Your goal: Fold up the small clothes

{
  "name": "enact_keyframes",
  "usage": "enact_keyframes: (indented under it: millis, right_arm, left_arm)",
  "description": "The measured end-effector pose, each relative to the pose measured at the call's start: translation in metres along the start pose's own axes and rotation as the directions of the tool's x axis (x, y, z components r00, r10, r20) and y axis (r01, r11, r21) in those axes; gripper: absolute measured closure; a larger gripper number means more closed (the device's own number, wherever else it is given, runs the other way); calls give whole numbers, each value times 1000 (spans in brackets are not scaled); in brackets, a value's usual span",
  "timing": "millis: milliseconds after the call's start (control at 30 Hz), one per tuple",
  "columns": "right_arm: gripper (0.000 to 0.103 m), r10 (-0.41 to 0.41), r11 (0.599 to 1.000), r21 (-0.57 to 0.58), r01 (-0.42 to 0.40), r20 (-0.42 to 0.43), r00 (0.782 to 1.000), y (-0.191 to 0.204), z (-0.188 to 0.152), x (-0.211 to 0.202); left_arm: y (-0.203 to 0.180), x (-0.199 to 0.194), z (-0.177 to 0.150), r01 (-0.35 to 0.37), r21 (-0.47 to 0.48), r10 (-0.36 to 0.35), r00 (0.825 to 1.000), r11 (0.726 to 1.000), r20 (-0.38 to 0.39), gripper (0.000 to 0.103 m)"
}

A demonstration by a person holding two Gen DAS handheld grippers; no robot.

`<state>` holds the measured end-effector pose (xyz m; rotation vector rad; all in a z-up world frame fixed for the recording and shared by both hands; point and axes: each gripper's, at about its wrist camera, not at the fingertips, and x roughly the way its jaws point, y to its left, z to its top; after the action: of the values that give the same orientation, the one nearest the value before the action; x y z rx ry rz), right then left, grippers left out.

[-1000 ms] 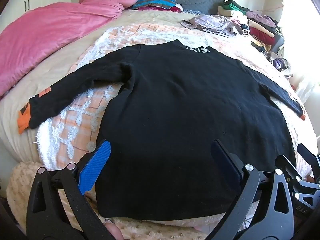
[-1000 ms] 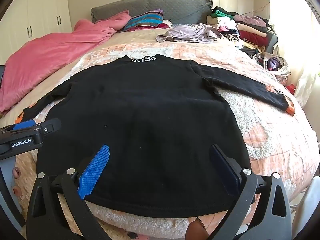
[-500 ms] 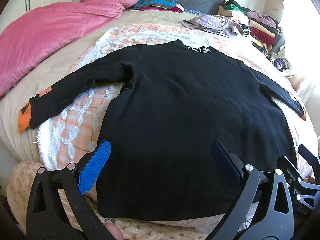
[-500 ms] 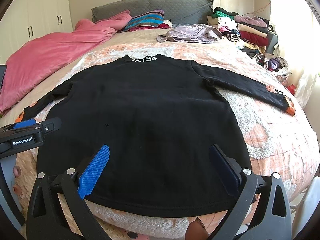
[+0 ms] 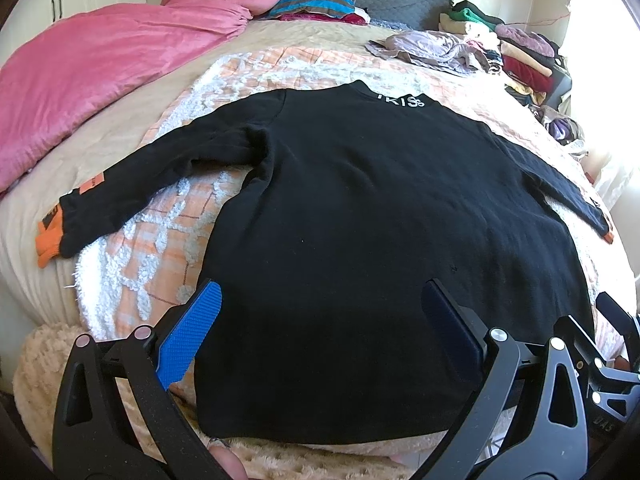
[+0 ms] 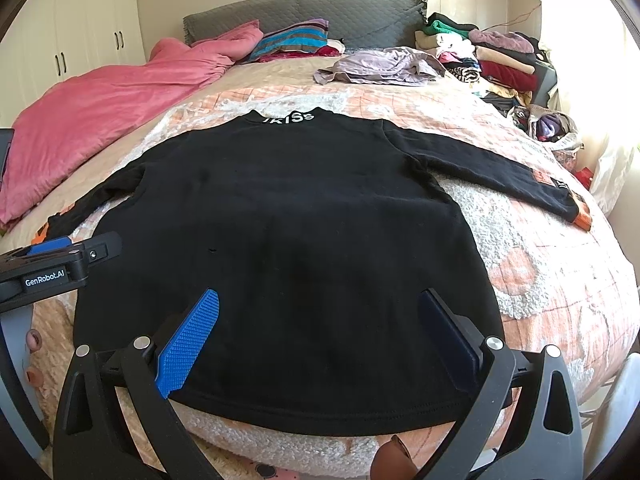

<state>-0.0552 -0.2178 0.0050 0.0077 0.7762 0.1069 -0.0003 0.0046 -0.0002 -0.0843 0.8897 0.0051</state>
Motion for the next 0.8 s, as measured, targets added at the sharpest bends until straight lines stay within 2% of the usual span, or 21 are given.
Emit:
enact_keyframes:
  millis: [800]
  right_arm:
    - [4,-11,1000,-4,11,-2,1000,-1,7,6]
  left_arm:
    - [0,5,4,-4,4,4,1000,1000,-10,9]
